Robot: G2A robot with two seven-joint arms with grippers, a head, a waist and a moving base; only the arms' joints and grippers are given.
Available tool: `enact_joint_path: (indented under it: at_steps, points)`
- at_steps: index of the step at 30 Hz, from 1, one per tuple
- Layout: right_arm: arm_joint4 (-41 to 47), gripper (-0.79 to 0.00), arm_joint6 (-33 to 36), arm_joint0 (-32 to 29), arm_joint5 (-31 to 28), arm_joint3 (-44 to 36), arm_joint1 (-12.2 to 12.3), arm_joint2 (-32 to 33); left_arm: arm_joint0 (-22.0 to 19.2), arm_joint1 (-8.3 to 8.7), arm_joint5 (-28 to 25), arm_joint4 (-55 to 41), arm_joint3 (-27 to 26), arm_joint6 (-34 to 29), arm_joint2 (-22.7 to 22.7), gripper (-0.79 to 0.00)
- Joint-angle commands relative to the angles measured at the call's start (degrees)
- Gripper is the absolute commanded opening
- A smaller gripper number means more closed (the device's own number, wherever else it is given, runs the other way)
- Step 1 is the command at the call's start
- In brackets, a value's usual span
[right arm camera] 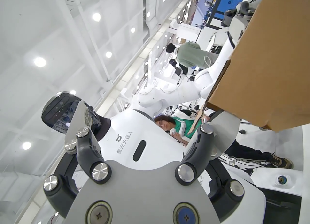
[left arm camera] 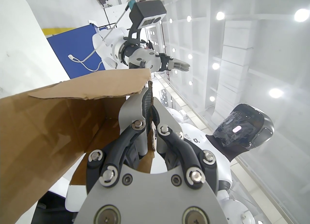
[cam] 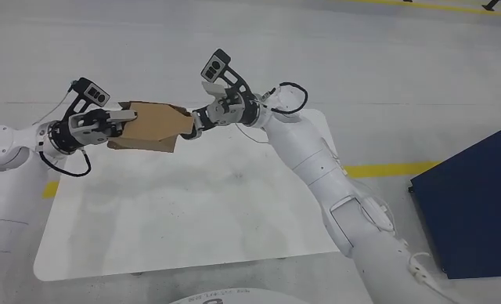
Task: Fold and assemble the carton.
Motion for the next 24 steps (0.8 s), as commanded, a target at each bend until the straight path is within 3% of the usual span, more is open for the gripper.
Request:
enact_joint_path:
  at_steps: [1, 10, 19, 24]
  points:
    - [-0.3, 0.000, -0.6, 0.4, 0.0, 0.5, -0.3, -0.5, 0.1, -0.01, 0.1, -0.3, -0.1, -0.2, -0.1, -0.785]
    - [-1.0, 0.000, -0.6, 1.5, -0.2, 2.2, -1.5, -1.9, 0.3, -0.01, 0.9, -2.3, 0.0, -1.1, -0.9, -0.785]
    - [4.2, 0.000, 5.9, 0.2, 0.7, 3.2, -0.5, 4.5, -0.3, -0.04, 1.6, -3.3, 0.9, -1.7, -1.5, -0.785]
    - [4.7, 0.000, 4.6, 0.1, 1.0, 3.7, -0.4, 6.2, -0.5, -0.14, 1.7, -2.8, 0.5, -1.7, -1.1, -0.785]
